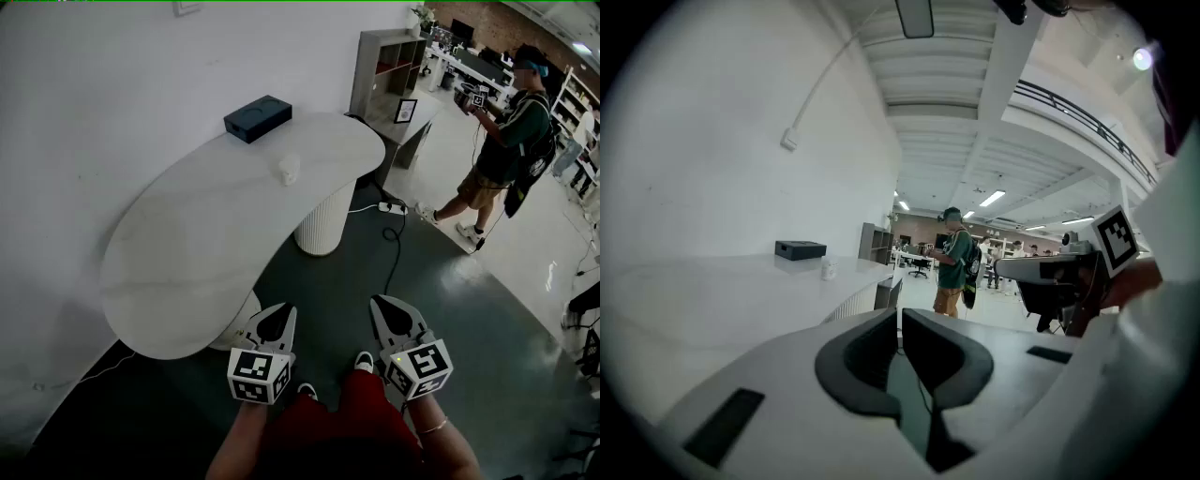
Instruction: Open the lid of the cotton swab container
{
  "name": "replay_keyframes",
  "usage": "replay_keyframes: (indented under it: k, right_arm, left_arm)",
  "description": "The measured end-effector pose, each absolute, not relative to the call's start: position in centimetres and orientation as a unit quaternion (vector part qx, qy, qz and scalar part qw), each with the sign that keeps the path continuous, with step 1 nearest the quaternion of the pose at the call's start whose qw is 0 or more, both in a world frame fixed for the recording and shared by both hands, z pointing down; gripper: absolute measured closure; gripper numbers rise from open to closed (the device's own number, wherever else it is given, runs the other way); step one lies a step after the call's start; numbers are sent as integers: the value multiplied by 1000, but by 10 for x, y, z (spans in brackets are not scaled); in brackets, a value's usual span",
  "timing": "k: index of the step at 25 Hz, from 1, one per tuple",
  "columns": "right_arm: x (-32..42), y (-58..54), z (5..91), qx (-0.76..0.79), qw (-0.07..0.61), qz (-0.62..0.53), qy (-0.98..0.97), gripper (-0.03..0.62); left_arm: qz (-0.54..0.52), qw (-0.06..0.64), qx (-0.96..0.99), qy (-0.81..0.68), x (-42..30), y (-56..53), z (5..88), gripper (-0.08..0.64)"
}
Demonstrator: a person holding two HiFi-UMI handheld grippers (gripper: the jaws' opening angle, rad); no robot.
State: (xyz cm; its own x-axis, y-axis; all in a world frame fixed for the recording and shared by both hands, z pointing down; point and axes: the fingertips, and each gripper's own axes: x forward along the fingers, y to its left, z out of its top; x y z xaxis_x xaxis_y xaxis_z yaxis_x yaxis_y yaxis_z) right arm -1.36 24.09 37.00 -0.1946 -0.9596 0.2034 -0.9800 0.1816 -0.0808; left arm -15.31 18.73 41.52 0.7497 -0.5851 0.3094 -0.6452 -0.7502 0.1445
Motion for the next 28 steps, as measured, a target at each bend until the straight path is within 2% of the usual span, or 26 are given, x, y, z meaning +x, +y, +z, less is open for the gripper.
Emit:
replay_keyframes:
  k: [13, 28]
  right_arm:
    - [68, 177, 376, 590, 32, 106, -800, 577]
    - [134, 119, 381, 506, 52, 101, -855, 575]
  left_arm:
    - [129, 126, 904, -387, -78, 143, 417, 522]
    - [120, 120, 864, -474, -8, 102, 401, 522]
